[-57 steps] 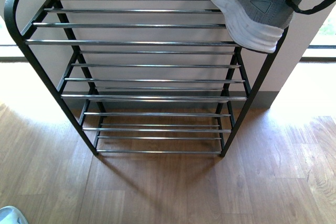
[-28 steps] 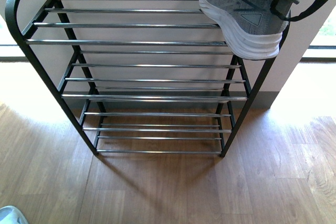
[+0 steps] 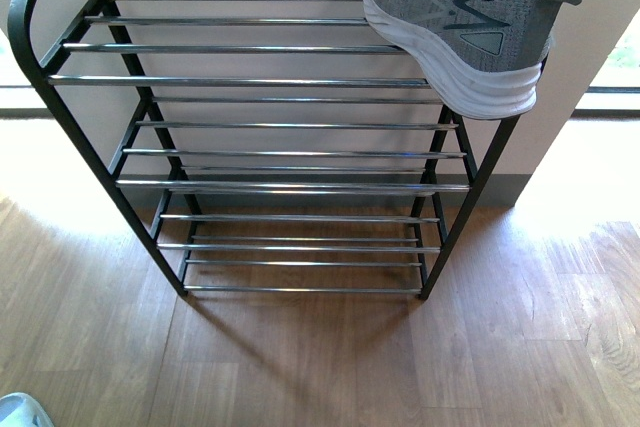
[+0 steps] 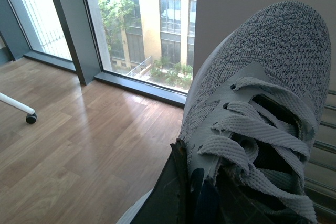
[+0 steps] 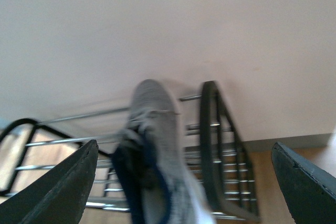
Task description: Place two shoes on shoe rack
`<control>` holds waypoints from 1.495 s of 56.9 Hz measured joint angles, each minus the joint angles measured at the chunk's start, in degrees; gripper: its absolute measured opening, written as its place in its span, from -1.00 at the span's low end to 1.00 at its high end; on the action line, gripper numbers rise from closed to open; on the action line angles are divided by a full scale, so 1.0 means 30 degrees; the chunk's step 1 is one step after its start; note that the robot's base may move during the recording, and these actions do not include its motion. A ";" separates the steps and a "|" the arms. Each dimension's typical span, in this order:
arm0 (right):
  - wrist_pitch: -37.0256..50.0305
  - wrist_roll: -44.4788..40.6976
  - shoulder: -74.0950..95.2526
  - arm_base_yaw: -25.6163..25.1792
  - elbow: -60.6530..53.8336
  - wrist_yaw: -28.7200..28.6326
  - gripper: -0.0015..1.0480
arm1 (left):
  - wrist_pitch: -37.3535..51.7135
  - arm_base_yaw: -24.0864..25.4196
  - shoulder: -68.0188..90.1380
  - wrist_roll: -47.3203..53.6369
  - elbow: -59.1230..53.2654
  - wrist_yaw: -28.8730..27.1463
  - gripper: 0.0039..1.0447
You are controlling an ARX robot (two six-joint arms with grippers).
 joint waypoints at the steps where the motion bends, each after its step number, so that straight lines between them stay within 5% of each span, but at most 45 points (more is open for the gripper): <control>1: 0.0350 -0.0408 -0.0015 -0.0124 -0.0291 0.0430 0.81 | 0.0000 0.0000 0.0000 0.0000 0.0000 0.0000 -0.97; 4: 0.5297 -0.2645 -0.0299 -0.0262 -0.2572 0.3279 0.59 | 0.0000 0.0000 0.0000 0.0000 0.0000 -0.0007 -0.97; 9: 1.0754 -0.4736 -0.1508 -0.0226 -0.6339 0.4007 0.22 | 0.0000 0.0000 0.0000 0.0000 0.0000 -0.0007 -0.97; 23: 1.3019 -0.5646 -0.4262 -0.0168 -1.0564 0.4065 -0.44 | 0.0000 0.0000 0.0000 0.0000 0.0000 0.0000 -0.97; 30: 1.3537 -0.5872 -0.5814 -0.0160 -1.3005 0.4087 -0.98 | 0.0000 0.0000 0.0000 0.0000 0.0000 0.0000 -0.97; 72: 1.1183 -0.5960 -1.5030 -0.0160 -1.9577 0.4087 -0.97 | 0.0000 0.0000 0.0000 0.0000 0.0000 -0.0007 -0.97; 85: 0.8480 -0.5960 -1.8003 -0.0160 -1.9751 0.4124 -0.97 | 0.0000 0.0000 0.0000 0.0000 0.0000 -0.0007 -0.97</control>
